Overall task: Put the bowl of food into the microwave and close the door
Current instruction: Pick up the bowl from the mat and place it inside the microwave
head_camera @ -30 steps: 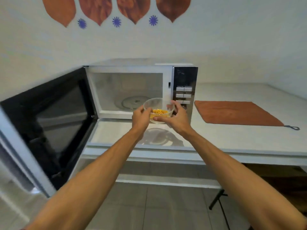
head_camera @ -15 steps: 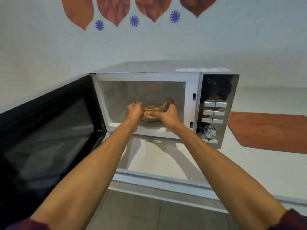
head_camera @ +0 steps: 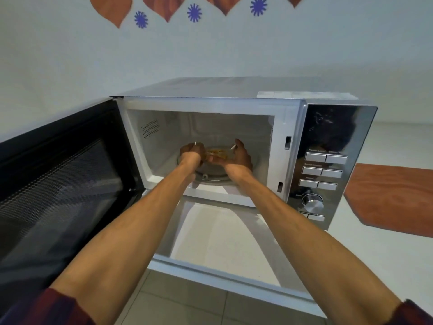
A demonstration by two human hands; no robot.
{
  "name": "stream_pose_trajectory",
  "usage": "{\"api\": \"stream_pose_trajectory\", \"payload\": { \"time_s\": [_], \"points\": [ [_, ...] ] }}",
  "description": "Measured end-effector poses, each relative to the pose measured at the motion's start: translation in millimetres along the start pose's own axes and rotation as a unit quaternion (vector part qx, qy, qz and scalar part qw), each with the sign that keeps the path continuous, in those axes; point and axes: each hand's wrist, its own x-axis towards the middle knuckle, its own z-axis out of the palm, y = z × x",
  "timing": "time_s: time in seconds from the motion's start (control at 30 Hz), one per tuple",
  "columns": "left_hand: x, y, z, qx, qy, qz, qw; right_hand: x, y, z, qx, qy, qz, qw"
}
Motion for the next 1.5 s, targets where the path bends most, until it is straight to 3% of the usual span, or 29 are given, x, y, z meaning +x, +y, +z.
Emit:
{"api": "stream_pose_trajectory", "payload": {
  "time_s": [0.23,0.5,1.03,1.37,1.5],
  "points": [
    [7.8,4.3,3.1,0.034,-0.009,-0.019,0.999,10.9,-0.4,2.3,-0.058,-0.038,0.02,0.997],
    [6.5,0.3,3.8,0.029,-0.027,-0.003,0.999,12.4,-1.7,1.3,-0.048,-0.057,0.03,0.997],
    [11.2,-4.8,4.6,0.041,-0.041,-0.002,0.998,18.8,1.9,9.4,-0.06,-0.035,0.03,0.997],
    [4.3,6.7,7.8,0.047,-0.043,-0.02,0.998,21.1,-5.2,2.6,-0.073,-0.065,0.037,0.995],
    [-6.9,7.1,-0.5,0.154,-0.019,0.025,0.987,1.6,-12.6,-6.1,-0.13,-0.062,-0.011,0.989]
  ]
}}
